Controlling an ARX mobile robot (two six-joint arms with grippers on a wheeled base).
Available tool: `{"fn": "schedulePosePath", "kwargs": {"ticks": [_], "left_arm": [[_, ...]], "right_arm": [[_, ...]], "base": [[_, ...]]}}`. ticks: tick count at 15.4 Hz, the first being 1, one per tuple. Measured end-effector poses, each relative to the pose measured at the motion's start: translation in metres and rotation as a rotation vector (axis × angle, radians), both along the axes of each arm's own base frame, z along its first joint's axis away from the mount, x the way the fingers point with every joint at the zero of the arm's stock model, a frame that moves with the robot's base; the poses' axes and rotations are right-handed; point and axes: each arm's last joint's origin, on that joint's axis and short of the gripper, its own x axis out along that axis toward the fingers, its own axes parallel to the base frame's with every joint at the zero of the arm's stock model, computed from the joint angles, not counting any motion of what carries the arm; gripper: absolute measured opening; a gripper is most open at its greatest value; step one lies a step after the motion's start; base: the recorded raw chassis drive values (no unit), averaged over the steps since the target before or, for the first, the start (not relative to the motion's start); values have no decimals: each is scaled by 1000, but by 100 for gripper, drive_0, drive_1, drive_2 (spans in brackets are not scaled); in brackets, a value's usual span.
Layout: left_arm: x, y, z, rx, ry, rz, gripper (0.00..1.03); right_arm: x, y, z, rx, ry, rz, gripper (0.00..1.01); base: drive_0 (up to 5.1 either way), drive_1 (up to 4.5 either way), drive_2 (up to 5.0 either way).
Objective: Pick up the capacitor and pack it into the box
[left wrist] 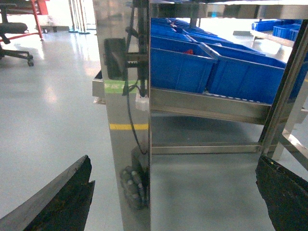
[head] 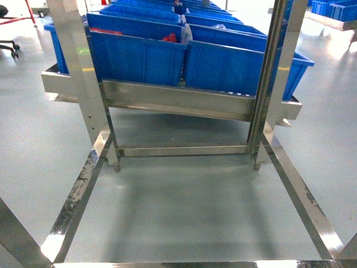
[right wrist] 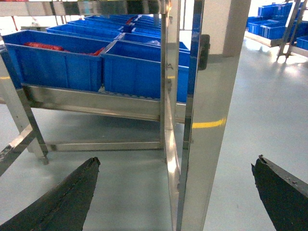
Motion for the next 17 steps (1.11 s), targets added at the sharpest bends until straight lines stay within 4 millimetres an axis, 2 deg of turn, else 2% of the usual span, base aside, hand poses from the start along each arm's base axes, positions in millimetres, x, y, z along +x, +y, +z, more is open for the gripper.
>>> {"fn": "schedulePosePath", "kwargs": {"ticks": [17], "left_arm": [[0, 0, 0, 0, 3, 0, 98]], "right_arm": [[0, 0, 0, 0, 2, 0, 98]], "base": [[0, 0, 0]]}}
